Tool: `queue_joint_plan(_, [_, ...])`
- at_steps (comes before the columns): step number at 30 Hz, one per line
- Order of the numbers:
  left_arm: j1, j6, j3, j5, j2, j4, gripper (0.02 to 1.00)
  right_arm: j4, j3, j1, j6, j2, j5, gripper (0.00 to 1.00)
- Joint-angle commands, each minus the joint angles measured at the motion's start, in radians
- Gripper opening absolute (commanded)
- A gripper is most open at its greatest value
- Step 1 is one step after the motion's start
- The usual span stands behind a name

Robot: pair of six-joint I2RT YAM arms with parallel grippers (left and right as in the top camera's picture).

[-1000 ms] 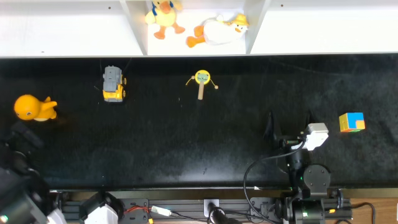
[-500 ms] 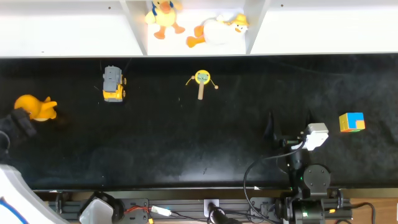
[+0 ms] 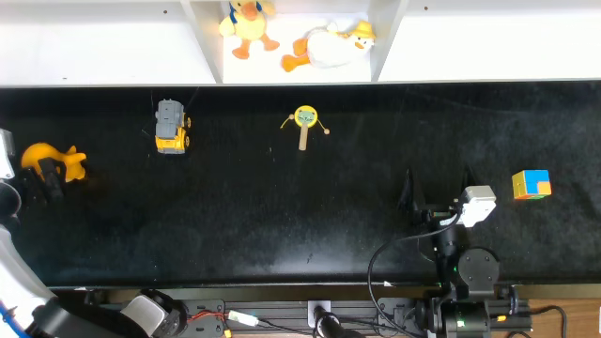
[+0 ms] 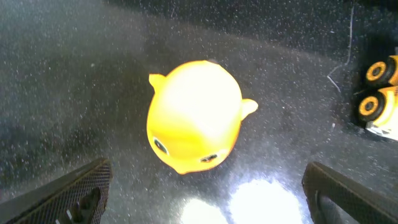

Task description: Store Toys

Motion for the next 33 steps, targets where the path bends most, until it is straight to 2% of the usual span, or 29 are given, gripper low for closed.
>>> queue_joint_plan(1, [0.009, 0.027, -0.039, 0.036, 0.004, 0.035, 0.996, 0.003, -0.013, 0.005, 0.004, -0.008, 0.011, 0.996])
queue_joint_plan(19, [0.015, -0.008, -0.266, 0.045, 0.011, 0.380, 0.996, 0.003, -0.013, 0.005, 0.004, -0.008, 0.011, 0.993])
queue_joint_plan(31, [0.015, -0.031, -0.273, 0.160, 0.101, 0.536, 1.000, 0.003, -0.013, 0.005, 0.004, -0.008, 0.011, 0.993])
queue_joint_plan(33, [0.015, -0.031, -0.273, 0.165, 0.101, 0.552, 0.963, 0.003, -0.013, 0.005, 0.004, -0.008, 0.011, 0.998])
